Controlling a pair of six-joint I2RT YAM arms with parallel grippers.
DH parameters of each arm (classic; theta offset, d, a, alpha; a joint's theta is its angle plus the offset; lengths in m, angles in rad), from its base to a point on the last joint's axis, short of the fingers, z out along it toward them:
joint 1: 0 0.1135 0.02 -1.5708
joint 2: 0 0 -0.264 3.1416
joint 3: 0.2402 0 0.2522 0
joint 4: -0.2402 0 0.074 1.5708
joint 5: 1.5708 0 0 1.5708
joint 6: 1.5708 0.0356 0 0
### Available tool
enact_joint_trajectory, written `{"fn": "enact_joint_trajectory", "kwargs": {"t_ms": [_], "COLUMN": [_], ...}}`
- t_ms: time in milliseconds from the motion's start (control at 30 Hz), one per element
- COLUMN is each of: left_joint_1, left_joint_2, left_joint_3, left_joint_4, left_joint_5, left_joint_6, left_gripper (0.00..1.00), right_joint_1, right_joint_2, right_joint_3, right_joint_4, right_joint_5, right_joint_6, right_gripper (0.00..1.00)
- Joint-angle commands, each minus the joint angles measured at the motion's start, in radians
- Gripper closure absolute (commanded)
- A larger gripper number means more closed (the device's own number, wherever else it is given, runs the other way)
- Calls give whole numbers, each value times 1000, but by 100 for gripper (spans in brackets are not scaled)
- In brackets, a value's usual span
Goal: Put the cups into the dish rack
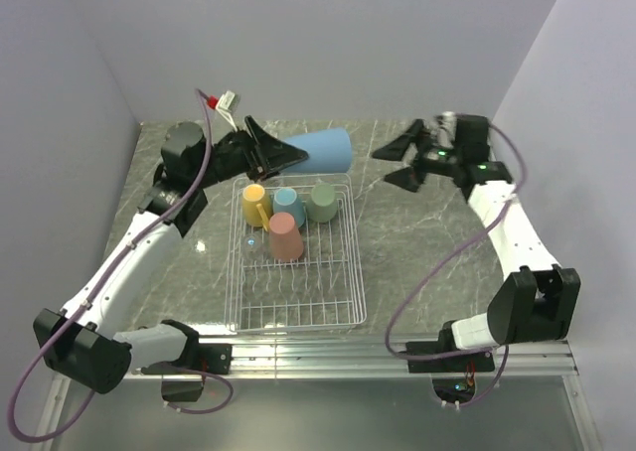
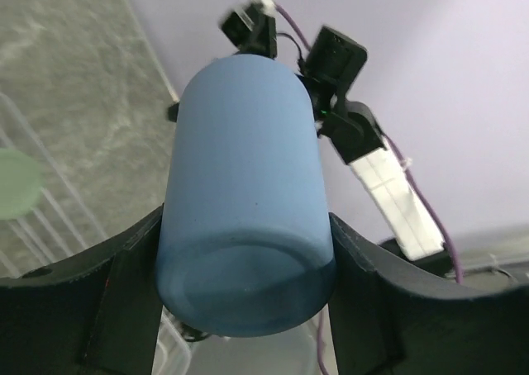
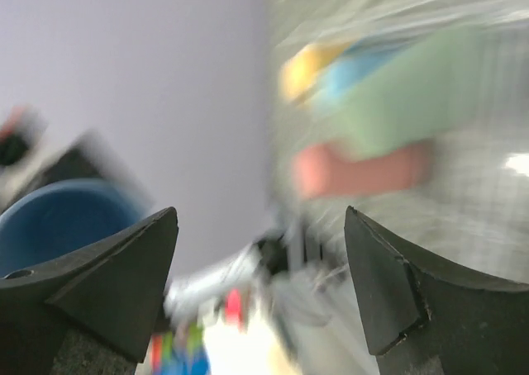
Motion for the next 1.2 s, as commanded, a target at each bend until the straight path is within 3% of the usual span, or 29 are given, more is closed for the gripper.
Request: {"fn": "enact_joint_trajectory", "kwargs": {"t_ms": [0,100,233,467,1167], "left_joint_1": [-7,-49,-177,-277,-354], "left_joint_2": [25,112,215,245,347], "left_joint_3": [169,267,340,345,320], "left_joint_4": [-392,-630,-766,-740,-791], "left_joint_5": [-115,-270,-410,-430,-470], "left_joint_6": [283,415,497,512,580], "left_gripper": [100,100,100,100,100], "right_joint_1": [-139,-145,-147,-152,-167], "right_joint_2": [-52,-113,-136,-197,-205], "right_joint_3": [9,-86,-149,-197,-258], "right_joint_4": [-397,-351,-348,-403,-412], "right_joint_5": [230,211,194,239,236], "right_joint_6": [-250,-209,-230,-276,-305], "right_gripper": [12,12,13,13,15]}}
